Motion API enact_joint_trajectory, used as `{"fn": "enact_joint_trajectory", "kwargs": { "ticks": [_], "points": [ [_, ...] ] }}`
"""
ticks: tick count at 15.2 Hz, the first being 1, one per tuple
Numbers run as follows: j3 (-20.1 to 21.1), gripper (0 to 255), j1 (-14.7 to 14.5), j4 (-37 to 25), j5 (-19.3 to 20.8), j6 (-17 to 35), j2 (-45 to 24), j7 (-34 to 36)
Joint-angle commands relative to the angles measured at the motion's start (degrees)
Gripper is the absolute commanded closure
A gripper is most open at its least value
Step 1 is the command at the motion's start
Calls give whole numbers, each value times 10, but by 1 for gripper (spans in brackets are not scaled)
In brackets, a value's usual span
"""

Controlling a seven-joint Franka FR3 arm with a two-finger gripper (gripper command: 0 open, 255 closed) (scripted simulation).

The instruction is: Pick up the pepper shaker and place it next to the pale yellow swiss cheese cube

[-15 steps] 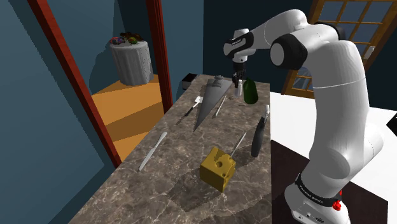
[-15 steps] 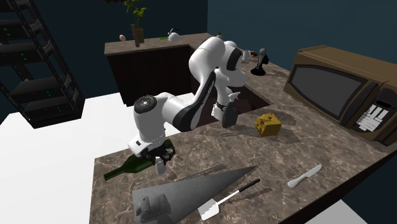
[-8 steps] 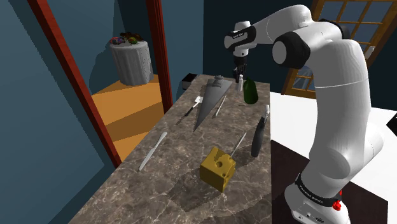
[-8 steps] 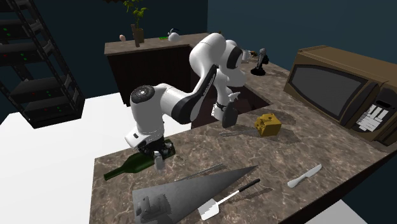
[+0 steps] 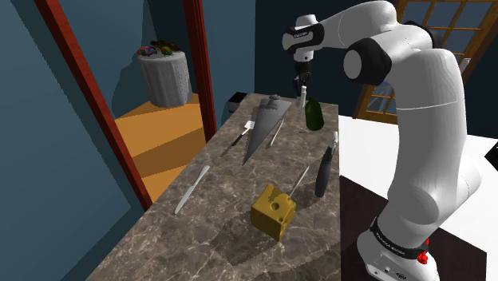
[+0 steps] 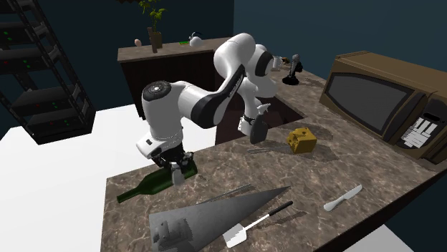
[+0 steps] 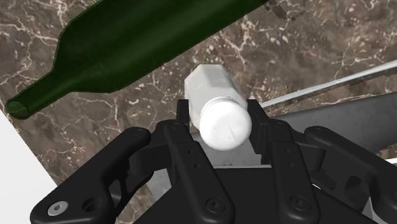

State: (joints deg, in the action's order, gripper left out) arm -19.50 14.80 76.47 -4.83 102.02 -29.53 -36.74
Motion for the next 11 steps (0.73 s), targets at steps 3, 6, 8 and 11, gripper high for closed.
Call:
{"fn": "enact_joint_trajectory", "kwargs": {
  "ticks": [3, 6, 8, 11],
  "points": [
    [-1, 255, 2, -28, 1, -30, 2, -1],
    [-1, 255, 4, -53, 1, -53, 1, -1],
    [-2, 255, 6, -71, 0, -69, -1, -2],
    [-2, 255, 10, -100, -1, -95, -5, -3]
  ]
}}
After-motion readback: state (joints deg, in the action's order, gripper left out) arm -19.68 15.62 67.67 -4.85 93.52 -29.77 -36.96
